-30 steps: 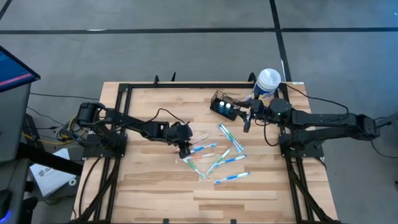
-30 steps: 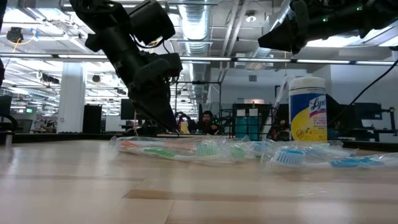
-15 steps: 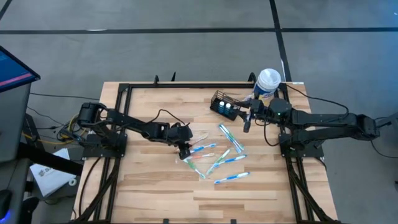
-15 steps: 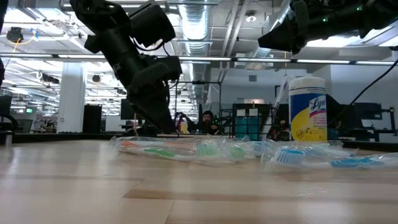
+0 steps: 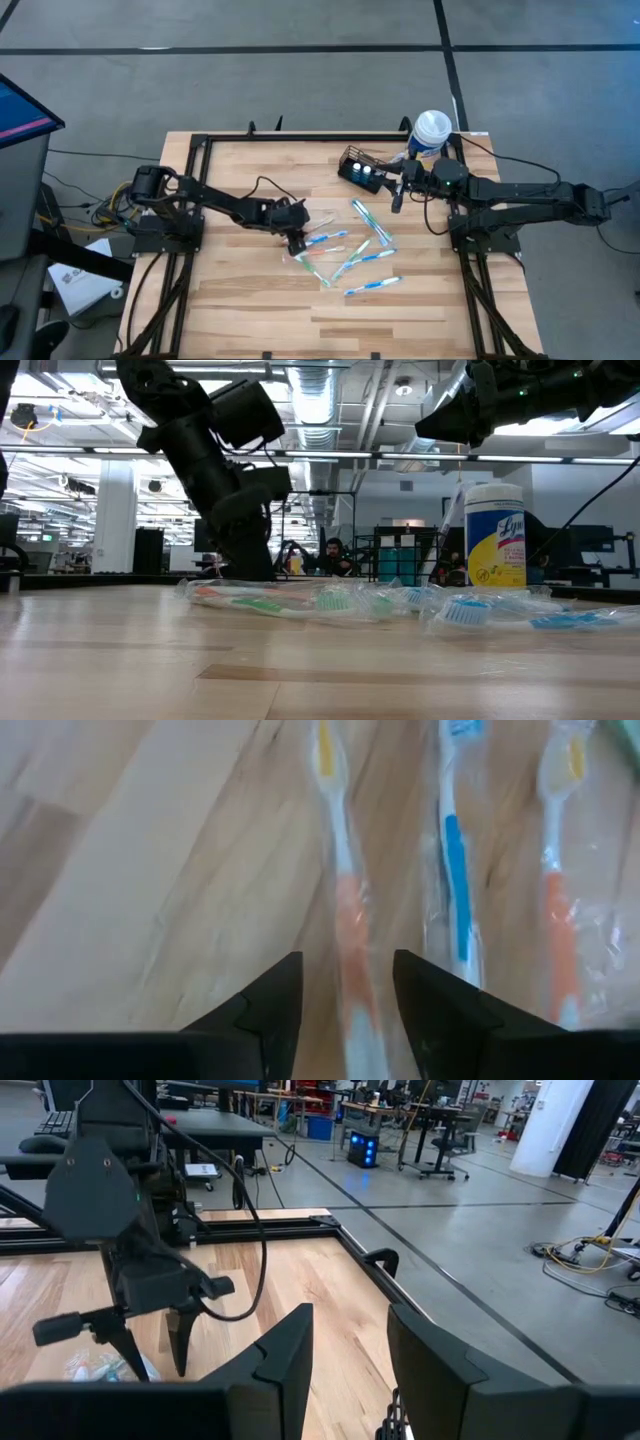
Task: Pick & Place toothbrushing station
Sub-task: Put the orange toothbrush into the mesh organizer
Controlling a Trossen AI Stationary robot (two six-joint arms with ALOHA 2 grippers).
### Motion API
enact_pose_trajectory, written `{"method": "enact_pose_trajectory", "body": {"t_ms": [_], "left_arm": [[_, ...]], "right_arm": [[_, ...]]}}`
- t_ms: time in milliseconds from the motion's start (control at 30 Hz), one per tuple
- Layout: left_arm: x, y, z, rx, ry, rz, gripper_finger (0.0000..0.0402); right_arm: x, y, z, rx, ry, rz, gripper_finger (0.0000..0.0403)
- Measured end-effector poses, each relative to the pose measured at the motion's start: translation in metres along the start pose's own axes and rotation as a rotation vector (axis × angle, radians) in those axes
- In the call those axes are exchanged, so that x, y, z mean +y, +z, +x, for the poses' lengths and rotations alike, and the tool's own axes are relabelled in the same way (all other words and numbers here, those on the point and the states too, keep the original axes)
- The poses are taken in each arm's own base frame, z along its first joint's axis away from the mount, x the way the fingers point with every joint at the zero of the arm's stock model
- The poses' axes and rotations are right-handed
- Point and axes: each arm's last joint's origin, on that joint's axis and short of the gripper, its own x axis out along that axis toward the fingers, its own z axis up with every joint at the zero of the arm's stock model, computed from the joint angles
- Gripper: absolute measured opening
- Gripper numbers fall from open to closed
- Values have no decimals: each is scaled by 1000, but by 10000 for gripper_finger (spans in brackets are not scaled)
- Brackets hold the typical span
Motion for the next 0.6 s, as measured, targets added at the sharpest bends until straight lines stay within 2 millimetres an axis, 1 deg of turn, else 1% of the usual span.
{"method": "enact_pose_trajectory", "body": {"t_ms": [167, 267, 333, 433, 567, 600], "left_arm": [[0, -6, 11, 34, 20, 8, 147], [0, -6, 11, 33, 23, 5, 144], [0, -5, 9, 30, 24, 5, 133], [1, -5, 8, 31, 28, 5, 97], [1, -5, 8, 30, 26, 14, 24], [0, -3, 7, 18, 21, 13, 15]], "right_arm": [[0, -1, 0, 13, 1, -2, 122], [0, -1, 0, 13, 1, -2, 122], [0, -1, 0, 13, 1, -2, 122], [0, -1, 0, 13, 1, -2, 120], [0, -1, 0, 14, 1, -2, 118], [0, -1, 0, 14, 1, -2, 118]]}}
